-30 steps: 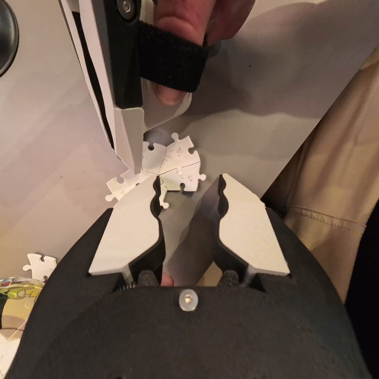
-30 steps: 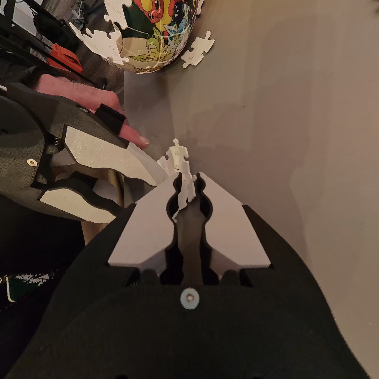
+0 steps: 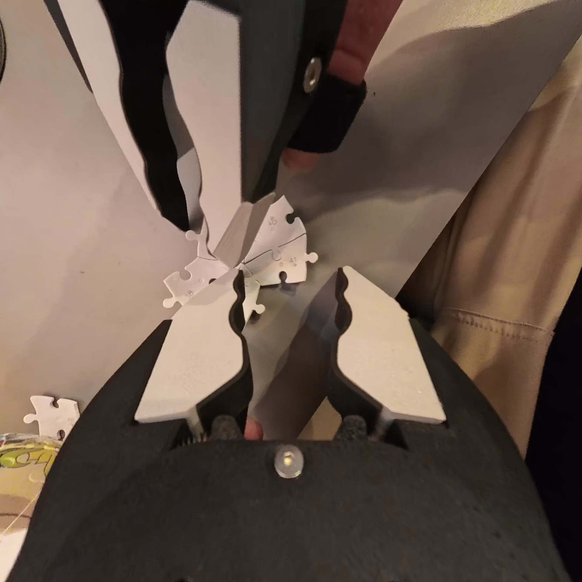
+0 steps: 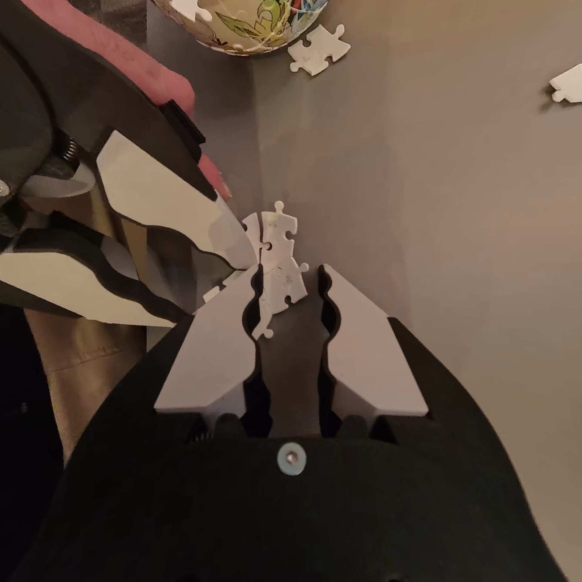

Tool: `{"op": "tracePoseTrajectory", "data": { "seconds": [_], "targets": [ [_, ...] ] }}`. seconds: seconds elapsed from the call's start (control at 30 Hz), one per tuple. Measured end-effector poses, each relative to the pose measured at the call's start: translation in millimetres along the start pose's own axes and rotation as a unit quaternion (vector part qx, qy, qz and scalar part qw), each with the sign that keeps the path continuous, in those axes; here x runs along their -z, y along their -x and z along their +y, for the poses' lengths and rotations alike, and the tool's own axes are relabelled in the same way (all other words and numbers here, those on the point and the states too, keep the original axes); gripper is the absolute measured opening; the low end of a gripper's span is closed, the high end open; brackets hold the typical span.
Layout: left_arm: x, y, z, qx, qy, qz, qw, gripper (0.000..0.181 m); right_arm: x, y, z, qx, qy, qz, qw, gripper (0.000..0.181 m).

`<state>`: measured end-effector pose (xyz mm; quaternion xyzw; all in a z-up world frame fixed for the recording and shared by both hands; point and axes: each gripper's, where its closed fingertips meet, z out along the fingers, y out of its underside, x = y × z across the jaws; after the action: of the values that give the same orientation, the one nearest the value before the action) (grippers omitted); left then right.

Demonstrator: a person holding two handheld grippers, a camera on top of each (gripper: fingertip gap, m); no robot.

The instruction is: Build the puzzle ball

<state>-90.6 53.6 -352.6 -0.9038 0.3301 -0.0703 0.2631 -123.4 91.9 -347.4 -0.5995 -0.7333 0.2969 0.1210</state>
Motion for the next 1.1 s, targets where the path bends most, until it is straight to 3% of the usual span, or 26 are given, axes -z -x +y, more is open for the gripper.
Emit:
{"op": "tracePoseTrajectory", "data": {
  "seconds": [0.37,0.77,1.1],
  "targets": [
    [5.5,2.6,3.4,0.000,-0.009,-0.019,1.000,0.063,0.7,1.7,0.9,0.016,-0.002,0.002,1.000,0.043],
    [30.5,9.7,10.7,0.110,-0.057,-0.085,0.989,0.064,-1.9,2.8,0.0,0.043,0.004,0.014,0.999,0.040],
    [13.7,2.6,18.5,0.171,-0.056,-0.085,0.980,0.065,-6.9,9.9,-4.2,0.064,0.003,0.002,0.998,0.035]
  ]
}}
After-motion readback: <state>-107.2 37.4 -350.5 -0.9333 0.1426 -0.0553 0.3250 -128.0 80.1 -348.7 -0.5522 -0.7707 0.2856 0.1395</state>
